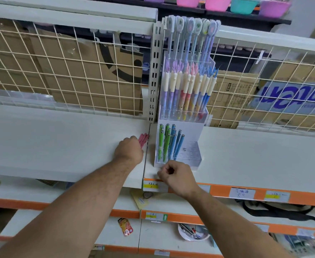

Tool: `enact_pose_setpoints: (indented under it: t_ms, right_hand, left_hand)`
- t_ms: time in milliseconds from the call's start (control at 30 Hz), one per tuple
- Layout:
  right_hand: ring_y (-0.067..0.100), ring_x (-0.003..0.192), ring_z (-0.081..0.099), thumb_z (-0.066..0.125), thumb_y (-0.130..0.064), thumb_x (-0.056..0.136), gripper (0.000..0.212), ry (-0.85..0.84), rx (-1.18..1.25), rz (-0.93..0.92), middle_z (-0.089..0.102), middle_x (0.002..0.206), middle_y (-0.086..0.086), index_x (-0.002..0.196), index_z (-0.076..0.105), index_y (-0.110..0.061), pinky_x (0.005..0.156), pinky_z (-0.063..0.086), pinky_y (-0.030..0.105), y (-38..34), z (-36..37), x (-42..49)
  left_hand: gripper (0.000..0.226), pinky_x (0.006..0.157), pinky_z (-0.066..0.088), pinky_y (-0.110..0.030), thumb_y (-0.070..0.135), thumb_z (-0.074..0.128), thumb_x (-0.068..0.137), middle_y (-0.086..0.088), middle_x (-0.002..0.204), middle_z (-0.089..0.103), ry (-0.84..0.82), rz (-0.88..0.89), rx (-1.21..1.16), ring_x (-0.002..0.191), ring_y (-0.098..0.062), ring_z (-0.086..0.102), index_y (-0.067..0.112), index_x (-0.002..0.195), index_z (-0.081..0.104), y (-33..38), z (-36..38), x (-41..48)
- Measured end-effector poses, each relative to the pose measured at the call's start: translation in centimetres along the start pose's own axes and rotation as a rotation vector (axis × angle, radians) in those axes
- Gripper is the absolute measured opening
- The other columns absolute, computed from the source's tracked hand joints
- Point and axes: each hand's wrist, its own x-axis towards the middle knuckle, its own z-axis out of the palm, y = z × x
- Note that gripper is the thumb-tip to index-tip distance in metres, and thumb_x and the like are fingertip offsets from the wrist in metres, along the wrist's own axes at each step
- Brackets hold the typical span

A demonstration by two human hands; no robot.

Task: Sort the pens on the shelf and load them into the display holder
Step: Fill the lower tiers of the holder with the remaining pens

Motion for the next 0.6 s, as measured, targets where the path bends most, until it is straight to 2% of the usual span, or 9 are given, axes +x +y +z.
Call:
enact_pose_setpoints:
  t_ms: [67,167,267,367,467,533,600]
  right_hand:
    - [0.011,0.069,0.063,0.07,-0.024,0.083,0.016,0.001,0.005,0.005,0.069,0.07,-0.003,0.069,0.064,-0.018,0.068,0.053,0.031,0.0,0.0,0.1]
    - [0.014,0.072,0.065,0.071,-0.024,0.083,0.015,-0.004,0.015,0.012,0.07,0.072,-0.002,0.069,0.065,-0.018,0.07,0.056,0.035,0.0,0.0,0.1]
    - [0.015,0.072,0.065,0.071,-0.024,0.083,0.017,0.001,0.012,0.018,0.07,0.071,-0.002,0.068,0.064,-0.019,0.07,0.056,0.037,-0.1,0.0,0.1]
    - [0.016,0.072,0.065,0.071,-0.024,0.083,0.016,0.0,0.005,0.022,0.069,0.071,-0.002,0.068,0.064,-0.02,0.07,0.056,0.036,-0.1,0.0,0.2]
    - [0.012,0.069,0.063,0.07,-0.025,0.082,0.016,0.003,0.01,0.033,0.069,0.07,-0.004,0.067,0.064,-0.021,0.068,0.055,0.033,-0.3,0.0,0.0]
    - [0.013,0.069,0.063,0.07,-0.025,0.081,0.015,0.005,0.02,0.048,0.069,0.07,-0.004,0.068,0.065,-0.02,0.069,0.055,0.033,-0.4,0.1,0.0]
    - [0.015,0.072,0.065,0.07,-0.026,0.08,0.014,0.011,0.021,0.057,0.07,0.071,-0.004,0.069,0.066,-0.019,0.069,0.056,0.033,-0.5,0.2,0.0]
  left_hand:
    - [0.028,0.058,0.039,-0.03,0.026,0.069,0.087,-0.007,0.09,0.059,-0.044,-0.036,0.003,0.077,-0.024,0.052,0.009,0.107,0.059,0.1,-0.2,0.4]
    - [0.022,0.049,0.036,-0.027,0.018,0.067,0.085,0.0,0.071,0.047,-0.106,-0.077,0.023,0.067,-0.02,0.051,0.011,0.105,0.062,0.4,-0.6,0.6]
    - [0.029,0.057,0.042,-0.028,0.012,0.062,0.084,0.001,0.073,0.049,-0.135,-0.035,0.101,0.071,-0.02,0.053,0.011,0.114,0.062,0.8,-0.5,0.6]
    - [0.033,0.064,0.044,-0.028,0.013,0.061,0.085,-0.004,0.099,0.065,-0.165,0.006,0.187,0.081,-0.022,0.057,0.01,0.118,0.062,1.1,-0.2,0.2]
    - [0.038,0.067,0.042,-0.028,0.017,0.057,0.089,-0.006,0.113,0.065,-0.177,-0.011,0.173,0.093,-0.024,0.06,0.009,0.126,0.057,0.7,-0.3,-0.2]
    - [0.035,0.067,0.042,-0.029,0.016,0.054,0.089,-0.006,0.103,0.062,-0.167,-0.031,0.091,0.087,-0.024,0.058,0.008,0.123,0.056,-0.1,-0.6,-0.5]
    - [0.022,0.063,0.042,-0.028,0.012,0.05,0.089,-0.004,0.088,0.055,-0.157,-0.058,-0.076,0.076,-0.024,0.055,0.009,0.111,0.054,-0.8,-1.0,-0.8]
